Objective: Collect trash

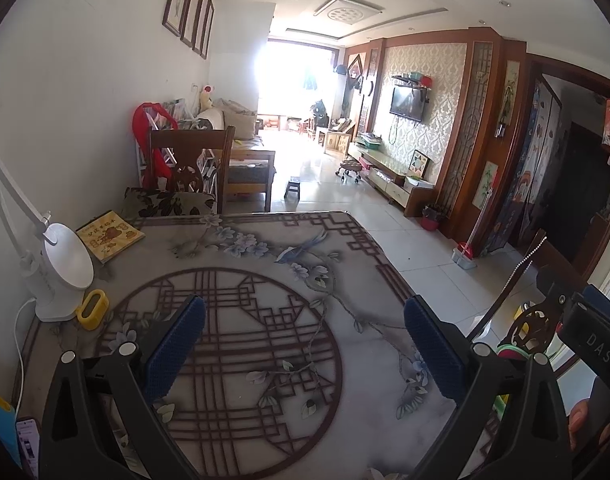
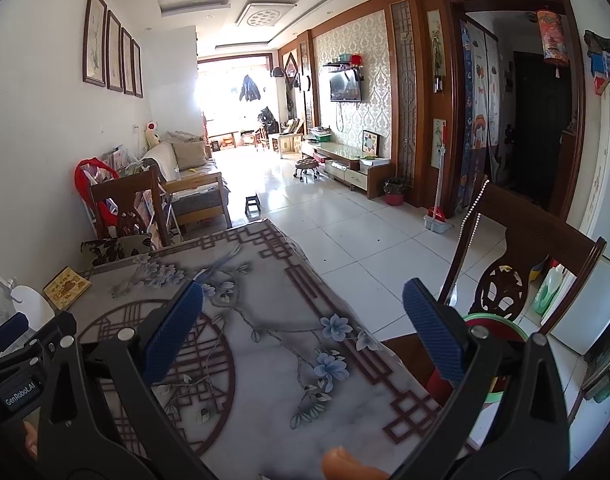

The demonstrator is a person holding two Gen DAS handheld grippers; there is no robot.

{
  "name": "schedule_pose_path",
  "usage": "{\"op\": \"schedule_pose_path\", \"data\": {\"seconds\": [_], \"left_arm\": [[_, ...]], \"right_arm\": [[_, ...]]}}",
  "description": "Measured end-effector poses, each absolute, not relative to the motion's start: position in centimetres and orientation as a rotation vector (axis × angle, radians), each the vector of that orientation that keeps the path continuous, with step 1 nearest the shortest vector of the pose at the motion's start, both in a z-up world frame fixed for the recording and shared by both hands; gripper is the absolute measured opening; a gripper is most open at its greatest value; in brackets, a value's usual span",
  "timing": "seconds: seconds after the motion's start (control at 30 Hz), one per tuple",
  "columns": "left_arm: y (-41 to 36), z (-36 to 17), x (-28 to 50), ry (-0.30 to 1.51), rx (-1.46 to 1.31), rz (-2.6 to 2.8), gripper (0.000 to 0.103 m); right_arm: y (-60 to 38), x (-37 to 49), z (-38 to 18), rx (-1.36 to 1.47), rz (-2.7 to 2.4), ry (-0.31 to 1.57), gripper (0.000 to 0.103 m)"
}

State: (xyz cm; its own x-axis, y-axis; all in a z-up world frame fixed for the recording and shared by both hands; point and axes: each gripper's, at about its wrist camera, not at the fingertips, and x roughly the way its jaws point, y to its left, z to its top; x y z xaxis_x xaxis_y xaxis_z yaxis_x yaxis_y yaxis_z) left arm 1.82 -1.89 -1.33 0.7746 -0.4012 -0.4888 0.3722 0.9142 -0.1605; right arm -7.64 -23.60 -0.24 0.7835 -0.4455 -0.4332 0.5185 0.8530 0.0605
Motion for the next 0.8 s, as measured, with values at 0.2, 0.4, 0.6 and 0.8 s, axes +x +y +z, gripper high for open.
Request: {"op": "schedule_pose_path", "data": {"seconds": [0.2,0.4,0.6,0.8], "left_arm": [[-1.9,-1.4,1.9,0.543,-0.057,-0.419,0.095],[-2.0,-1.6,1.9,0.544,-0.052,-0.422,0.095],[-2.1,-1.8,2.0,0.552,-0.05,-0.423,0.095],[-1.7,-3.0,2.8,0.572,-0.052,-0.412,0.095]], "right_arm": [[-23.9,-7.5,-0.3,0.187,-0.523,0.427,0.098],[-23.8,-7.5,-0.3,0.188,-0.524,0.428,0.099],[-24.0,-7.1,-0.8,0.186,-0.52,0.442,0.098],[-23.9,-6.0,-1.6,0.178,-0.505,0.472,0.099]]}}
